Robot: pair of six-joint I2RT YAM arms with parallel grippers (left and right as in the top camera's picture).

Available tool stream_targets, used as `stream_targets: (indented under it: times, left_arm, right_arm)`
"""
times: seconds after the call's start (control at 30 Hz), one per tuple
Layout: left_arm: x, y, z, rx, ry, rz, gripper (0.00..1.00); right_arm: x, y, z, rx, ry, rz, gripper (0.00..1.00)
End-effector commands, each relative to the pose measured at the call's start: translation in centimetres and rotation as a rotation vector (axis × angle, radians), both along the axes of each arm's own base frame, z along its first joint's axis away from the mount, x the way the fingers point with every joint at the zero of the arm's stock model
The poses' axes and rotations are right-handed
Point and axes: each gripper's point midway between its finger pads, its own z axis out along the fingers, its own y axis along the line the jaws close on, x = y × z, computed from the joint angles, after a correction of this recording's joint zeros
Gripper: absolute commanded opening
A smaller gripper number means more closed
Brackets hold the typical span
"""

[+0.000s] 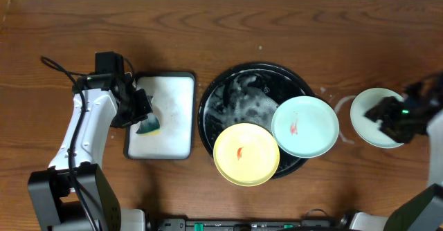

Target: Clean dirty plates on tray and stack at the side

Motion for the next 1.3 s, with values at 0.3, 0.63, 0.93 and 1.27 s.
stream_targets:
  times: [0.3,0.63,0.93,1.27]
  left_arm:
    - [0.1,0.0,0.0,-0.007,-0.006,-0.009,0.08]
    - [0.2,0.0,0.0,-0.006,-0.010,-0.009,0.08]
    - [0.5,0.0,0.1,-0.005,-0.021,-0.010,0.08]
    - [1.0,-1.2,0.5,-0.072,-0.048,-0.035,0.08]
  right_arm:
    - [-1.2,4.6,-4.8,-0.244,0.112,0.166,0.45]
    - [-1.4,4.4,-6.6,-0.329,0.109,0.124,0.01]
    - [6.8,9.6,-3.1,-0.096,-0.297,0.260,0.01]
    - [8.9,13.6,-3.7,-0.112,-0.369,0.334,0.01]
